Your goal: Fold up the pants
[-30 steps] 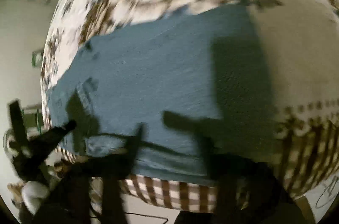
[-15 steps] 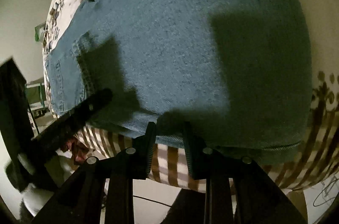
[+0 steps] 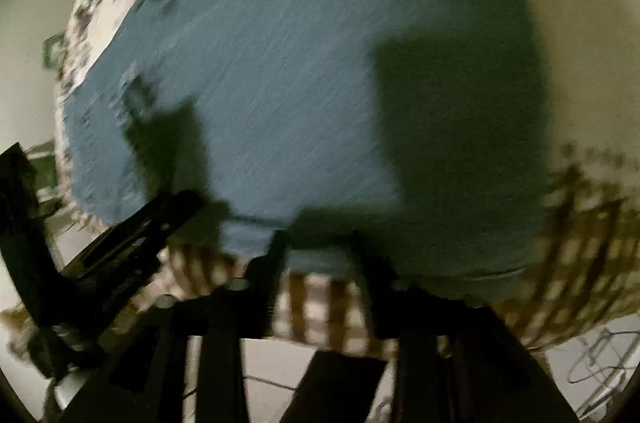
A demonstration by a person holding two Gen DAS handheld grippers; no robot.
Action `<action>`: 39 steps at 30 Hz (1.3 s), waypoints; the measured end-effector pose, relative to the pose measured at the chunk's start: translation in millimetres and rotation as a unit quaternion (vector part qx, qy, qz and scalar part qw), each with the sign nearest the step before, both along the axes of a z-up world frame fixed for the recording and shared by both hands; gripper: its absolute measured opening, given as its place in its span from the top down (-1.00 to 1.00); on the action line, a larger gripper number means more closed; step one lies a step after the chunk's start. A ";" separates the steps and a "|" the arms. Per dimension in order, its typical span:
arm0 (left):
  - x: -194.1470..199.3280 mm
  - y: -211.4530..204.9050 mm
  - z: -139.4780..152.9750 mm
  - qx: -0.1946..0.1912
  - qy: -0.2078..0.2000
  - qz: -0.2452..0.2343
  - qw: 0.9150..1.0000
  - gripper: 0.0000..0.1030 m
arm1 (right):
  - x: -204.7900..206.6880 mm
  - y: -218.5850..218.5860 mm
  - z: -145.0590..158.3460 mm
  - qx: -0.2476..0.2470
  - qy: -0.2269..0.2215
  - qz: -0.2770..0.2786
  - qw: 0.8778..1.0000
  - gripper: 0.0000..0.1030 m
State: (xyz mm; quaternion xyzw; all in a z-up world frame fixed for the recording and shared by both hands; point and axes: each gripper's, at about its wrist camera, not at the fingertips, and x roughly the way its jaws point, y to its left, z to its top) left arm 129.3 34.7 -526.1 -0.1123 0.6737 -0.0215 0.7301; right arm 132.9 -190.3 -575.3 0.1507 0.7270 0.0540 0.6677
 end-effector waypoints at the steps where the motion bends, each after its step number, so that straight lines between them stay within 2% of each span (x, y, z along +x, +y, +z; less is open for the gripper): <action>1: 0.0 5.7 8.1 -0.008 -0.012 0.015 1.000 0.22 | 0.9 -2.2 4.2 -0.019 -0.013 -0.002 1.000 -0.46; 2: -0.2 10.6 17.2 -0.010 -0.026 0.027 0.999 0.22 | 1.6 -3.9 7.4 -0.036 -0.022 -0.002 0.999 -0.56; 4: -1.8 26.1 39.3 -0.012 -0.058 0.055 0.997 -0.09 | 2.7 -7.5 11.9 -0.053 -0.032 -0.009 0.998 -0.61; 5: -2.1 34.1 47.0 -0.015 -0.067 0.069 0.995 -0.58 | 3.2 -10.4 13.3 -0.053 -0.033 -0.014 0.998 -0.62; 6: -4.6 45.5 53.9 -0.021 -0.076 0.087 0.993 -0.77 | 3.8 -12.6 13.4 -0.052 -0.030 -0.019 0.998 -0.64; 9: -14.4 86.8 66.3 -0.030 -0.104 0.163 0.981 -0.77 | 6.7 -18.1 13.4 -0.051 -0.018 -0.037 0.998 -0.71; 12: -29.5 139.2 63.4 -0.023 -0.125 0.256 0.958 -0.77 | 11.4 -16.2 11.2 -0.057 -0.012 -0.036 0.998 -0.71; 14: -47.1 182.3 50.2 -0.033 -0.121 0.340 0.932 -0.77 | 16.3 -15.5 10.7 -0.062 -0.011 -0.037 0.997 -0.71; 15: -56.0 202.6 41.6 -0.046 -0.121 0.379 0.916 -0.77 | 19.2 -13.1 11.1 -0.067 -0.012 -0.035 0.997 -0.71; 16: -64.4 225.1 28.1 -0.064 -0.117 0.422 0.897 -0.76 | 21.5 -8.6 10.9 -0.071 -0.013 -0.032 0.997 -0.71; 18: -69.0 256.0 8.1 -0.091 -0.118 0.464 0.873 -0.72 | 27.4 -2.1 8.3 -0.082 -0.012 -0.024 0.996 -0.71; 19: -64.1 262.2 2.4 -0.098 -0.129 0.471 0.867 -0.63 | 30.6 2.2 5.6 -0.088 -0.008 -0.021 0.996 -0.71; 20: -61.4 269.1 -0.3 -0.103 -0.143 0.474 0.863 -0.04 | 33.0 5.4 2.9 -0.092 -0.004 -0.020 0.995 -0.71; 21: -58.4 276.0 -1.6 -0.101 -0.151 0.472 0.862 0.52 | 35.1 8.6 -0.5 -0.099 0.000 -0.019 0.995 -0.71; 23: -50.5 283.2 -3.3 -0.106 -0.158 0.462 0.866 0.59 | 38.5 14.3 -4.2 -0.110 0.003 -0.018 0.994 -0.71; 27: -47.6 267.5 25.6 -0.068 -0.205 0.413 0.885 0.67 | 43.3 21.4 -6.2 -0.127 0.007 -0.021 0.992 -0.71; 29: -48.9 266.1 31.5 -0.066 -0.224 0.402 0.886 0.67 | 48.4 34.4 -9.8 -0.131 0.011 -0.022 0.991 -0.71; 32: -40.8 280.6 -1.2 -0.079 -0.189 0.417 0.886 0.64 | 49.3 44.3 -12.2 -0.137 0.014 -0.014 0.990 -0.71; 34: -45.8 291.0 -23.2 -0.112 -0.170 0.429 0.880 0.50 | 52.7 52.6 -13.3 -0.137 0.015 -0.012 0.990 -0.71; 38: -63.1 297.5 -15.2 -0.151 -0.178 0.436 0.869 0.23 | 55.0 55.1 -12.8 -0.132 0.016 -0.015 0.991 -0.71; 39: -68.7 297.8 -13.8 -0.159 -0.181 0.441 0.864 0.05 | 55.3 56.5 -13.4 -0.132 0.015 -0.014 0.991 -0.71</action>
